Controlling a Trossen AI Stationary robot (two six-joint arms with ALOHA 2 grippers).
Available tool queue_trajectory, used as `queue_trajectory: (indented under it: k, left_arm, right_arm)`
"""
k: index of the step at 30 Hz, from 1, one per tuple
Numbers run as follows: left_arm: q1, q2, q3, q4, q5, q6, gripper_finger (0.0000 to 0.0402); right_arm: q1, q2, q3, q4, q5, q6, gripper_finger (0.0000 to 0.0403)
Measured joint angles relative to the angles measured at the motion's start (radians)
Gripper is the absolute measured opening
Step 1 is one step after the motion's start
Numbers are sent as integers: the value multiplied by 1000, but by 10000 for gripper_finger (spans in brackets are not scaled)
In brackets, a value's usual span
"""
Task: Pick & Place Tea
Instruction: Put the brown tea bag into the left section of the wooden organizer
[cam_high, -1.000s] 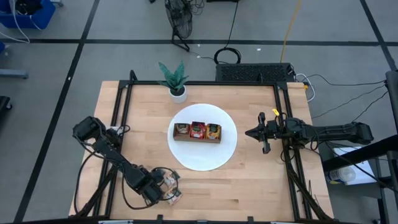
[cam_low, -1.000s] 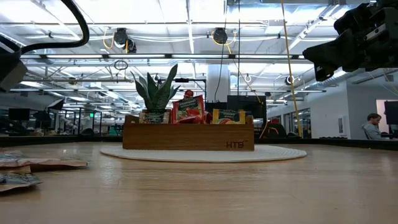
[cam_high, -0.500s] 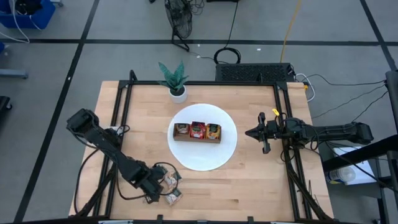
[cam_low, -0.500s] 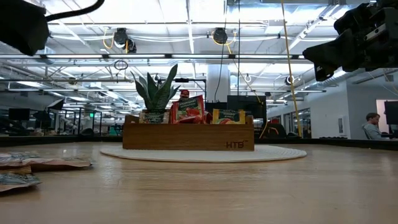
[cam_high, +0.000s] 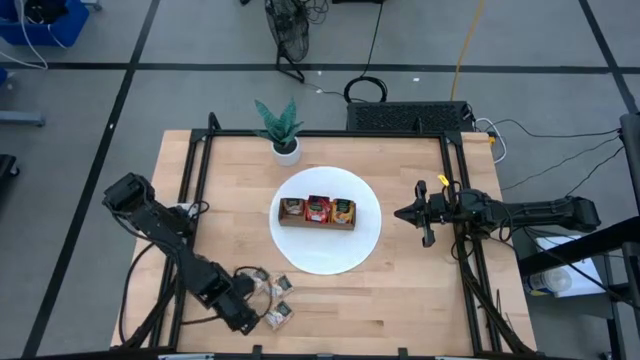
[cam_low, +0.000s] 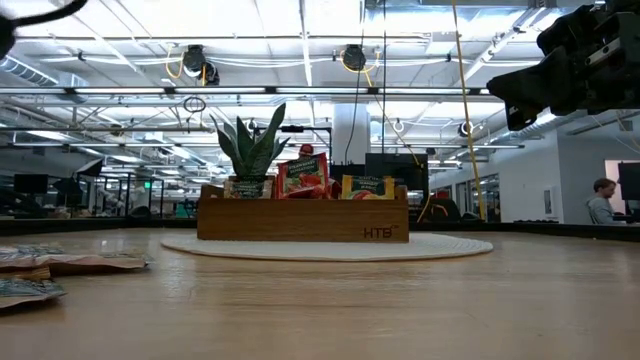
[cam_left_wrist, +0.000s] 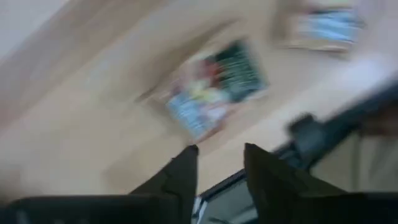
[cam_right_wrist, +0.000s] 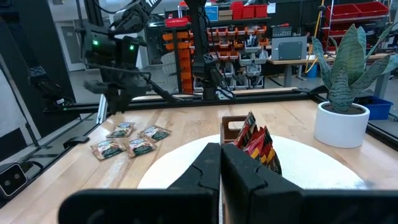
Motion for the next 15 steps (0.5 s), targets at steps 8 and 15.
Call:
queue_trajectory:
  k: [8, 15]
  left_arm:
    - [-87, 0, -39, 21, -123, -392, 235]
    - [-150, 0, -77, 86, -279, -567, 274]
  right_arm:
    - [0, 0, 0, 0, 0, 0, 4]
    - [0, 0, 0, 0, 0, 0, 4]
